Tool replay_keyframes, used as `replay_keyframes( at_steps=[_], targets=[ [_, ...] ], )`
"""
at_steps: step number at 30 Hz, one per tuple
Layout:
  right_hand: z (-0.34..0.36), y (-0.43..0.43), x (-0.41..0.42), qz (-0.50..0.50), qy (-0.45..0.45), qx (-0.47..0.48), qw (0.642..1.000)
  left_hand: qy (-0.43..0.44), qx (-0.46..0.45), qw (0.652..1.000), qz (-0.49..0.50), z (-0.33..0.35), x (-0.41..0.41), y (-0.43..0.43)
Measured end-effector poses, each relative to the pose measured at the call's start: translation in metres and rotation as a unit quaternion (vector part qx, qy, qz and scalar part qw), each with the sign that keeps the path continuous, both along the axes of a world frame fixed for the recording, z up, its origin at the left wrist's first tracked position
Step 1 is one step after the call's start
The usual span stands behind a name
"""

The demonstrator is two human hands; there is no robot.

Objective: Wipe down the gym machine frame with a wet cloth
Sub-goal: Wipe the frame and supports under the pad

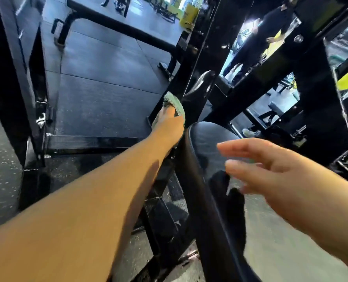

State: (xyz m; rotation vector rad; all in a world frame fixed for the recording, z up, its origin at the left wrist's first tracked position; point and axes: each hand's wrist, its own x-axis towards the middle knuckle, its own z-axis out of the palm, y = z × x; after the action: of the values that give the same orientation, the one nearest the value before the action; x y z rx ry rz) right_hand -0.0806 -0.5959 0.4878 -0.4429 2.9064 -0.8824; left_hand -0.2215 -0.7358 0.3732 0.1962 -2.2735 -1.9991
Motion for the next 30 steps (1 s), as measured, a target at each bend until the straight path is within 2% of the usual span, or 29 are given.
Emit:
replay_keyframes(
  at_steps=[1, 5, 7, 11, 18, 20, 24, 25, 30],
  targets=[
    [-0.007, 0.0, -0.012, -0.015, -0.023, 0.032, 0.999, 0.011, 0.002, 1.0, -0.001, 0.005, 0.003, 0.001],
    [-0.038, -0.001, -0.045, -0.031, 0.121, 0.135, 0.983, 0.084, 0.015, 0.994, 0.075, 0.013, 0.003, 0.004],
    [-0.046, -0.002, -0.044, -0.034, 0.138, 0.159, 0.977, 0.113, -0.009, 0.984, 0.14, 0.012, -0.004, 0.001],
    [-0.049, 0.002, -0.044, -0.03, 0.153, 0.112, 0.981, 0.133, -0.077, 0.963, 0.22, 0.01, -0.017, 0.003],
    [-0.051, 0.009, -0.045, -0.041, 0.159, 0.039, 0.986, 0.211, -0.136, 0.939, 0.235, 0.069, -0.038, -0.004],
    [-0.052, 0.007, -0.047, -0.043, 0.156, 0.034, 0.986, 0.192, -0.136, 0.943, 0.237, 0.065, -0.038, -0.002],
    [-0.044, 0.002, -0.058, -0.046, 0.115, 0.052, 0.991, 0.06, -0.141, 0.966, 0.21, 0.021, -0.025, 0.0],
    [-0.041, -0.001, -0.066, -0.042, 0.095, 0.052, 0.993, 0.049, -0.145, 0.966, 0.211, 0.02, -0.024, 0.0],
    [-0.034, -0.021, -0.135, -0.033, 0.047, -0.04, 0.998, 0.134, -0.111, 0.953, 0.248, 0.057, -0.037, -0.001]
  ],
)
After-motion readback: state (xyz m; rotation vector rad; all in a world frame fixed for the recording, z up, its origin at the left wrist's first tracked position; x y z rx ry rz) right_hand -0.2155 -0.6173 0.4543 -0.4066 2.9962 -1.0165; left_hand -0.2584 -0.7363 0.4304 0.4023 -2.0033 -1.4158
